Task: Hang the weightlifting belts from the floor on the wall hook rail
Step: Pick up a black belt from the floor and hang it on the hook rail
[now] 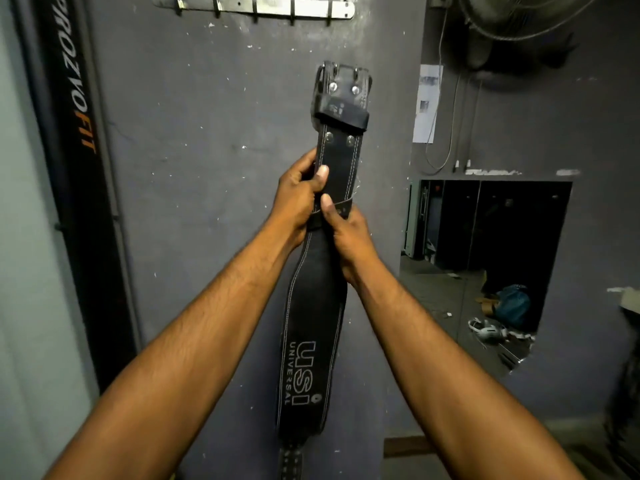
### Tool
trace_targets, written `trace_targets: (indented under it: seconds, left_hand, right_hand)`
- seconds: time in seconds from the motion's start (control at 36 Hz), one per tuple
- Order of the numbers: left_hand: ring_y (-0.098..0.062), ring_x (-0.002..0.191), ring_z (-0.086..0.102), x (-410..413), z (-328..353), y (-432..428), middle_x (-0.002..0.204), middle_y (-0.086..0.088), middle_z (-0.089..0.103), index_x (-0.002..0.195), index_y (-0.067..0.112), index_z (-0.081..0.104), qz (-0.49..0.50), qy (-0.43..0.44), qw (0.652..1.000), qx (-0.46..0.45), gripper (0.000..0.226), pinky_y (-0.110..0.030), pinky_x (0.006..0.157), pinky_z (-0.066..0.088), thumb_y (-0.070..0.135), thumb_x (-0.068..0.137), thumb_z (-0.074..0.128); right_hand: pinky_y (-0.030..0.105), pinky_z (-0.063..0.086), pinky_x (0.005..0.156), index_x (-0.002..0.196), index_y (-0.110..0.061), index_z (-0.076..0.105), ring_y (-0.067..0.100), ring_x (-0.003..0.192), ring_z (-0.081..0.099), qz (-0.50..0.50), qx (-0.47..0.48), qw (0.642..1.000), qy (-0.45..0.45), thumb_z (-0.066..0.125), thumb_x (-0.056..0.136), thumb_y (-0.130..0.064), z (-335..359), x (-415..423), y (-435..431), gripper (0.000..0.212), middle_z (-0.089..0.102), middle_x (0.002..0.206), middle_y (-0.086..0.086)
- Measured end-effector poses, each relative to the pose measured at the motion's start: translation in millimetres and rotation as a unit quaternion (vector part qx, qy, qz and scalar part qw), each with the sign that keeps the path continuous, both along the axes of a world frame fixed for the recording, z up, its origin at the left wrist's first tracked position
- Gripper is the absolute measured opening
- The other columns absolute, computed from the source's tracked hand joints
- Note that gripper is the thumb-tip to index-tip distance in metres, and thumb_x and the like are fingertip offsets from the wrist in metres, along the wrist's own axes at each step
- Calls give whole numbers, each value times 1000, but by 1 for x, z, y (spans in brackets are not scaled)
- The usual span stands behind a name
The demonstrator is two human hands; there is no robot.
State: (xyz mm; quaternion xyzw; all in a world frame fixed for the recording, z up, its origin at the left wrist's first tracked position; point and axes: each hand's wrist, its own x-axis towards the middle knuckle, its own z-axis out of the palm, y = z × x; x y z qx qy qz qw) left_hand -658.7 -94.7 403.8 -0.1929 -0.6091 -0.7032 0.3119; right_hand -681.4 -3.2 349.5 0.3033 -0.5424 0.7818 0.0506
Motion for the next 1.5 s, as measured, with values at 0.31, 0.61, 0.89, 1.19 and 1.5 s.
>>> trace_targets:
  seconds: [0.31, 0.61, 0.89, 1.19, 1.5]
  left_hand:
    - [-20, 124, 57, 16, -39, -51, 146, 2, 55, 147, 42, 38, -69, -129, 984, -101, 62, -41, 100, 45, 53, 90, 63]
    - [-23, 95, 74, 20, -104, -50, 106, -6, 75, 137, 28, 50, 124, -123, 960, -219, 43, -49, 93, 57, 14, 97, 57]
    - [-12, 114, 66, 36, -135, -74, 127, -2, 66, 137, 22, 50, 20, -148, 972, -183, 45, -37, 103, 53, 3, 97, 56]
    - [-17, 114, 67, 44, -179, -102, 126, 0, 68, 133, 26, 52, -9, -275, 940, -202, 39, -47, 104, 51, 33, 96, 61]
    - [-11, 120, 61, 46, -197, -96, 133, 7, 60, 139, 32, 41, 51, -213, 954, -204, 40, -37, 104, 50, 37, 101, 53]
  right_hand:
    - [46, 58, 96, 125, -7, 60, 29, 107, 71, -22, -25, 998, 59, 73, 90, -8, 18, -5, 0, 38, 72, 118, 15]
    - [25, 59, 76, 124, -15, 57, 13, 95, 73, -53, 0, 993, 104, 70, 93, -10, 18, -4, -11, 35, 71, 113, 6]
    - [29, 59, 86, 131, -14, 56, 10, 103, 71, -92, -7, 987, 133, 70, 93, -9, 28, -3, -23, 41, 71, 117, 0]
    - [47, 58, 96, 136, -15, 53, 23, 115, 68, -116, -9, 985, 129, 72, 92, -17, 33, 4, -40, 48, 66, 131, 9]
    - [50, 57, 98, 124, -28, 57, 23, 112, 70, -148, -30, 981, 123, 73, 89, -17, 43, 3, -39, 40, 70, 125, 6]
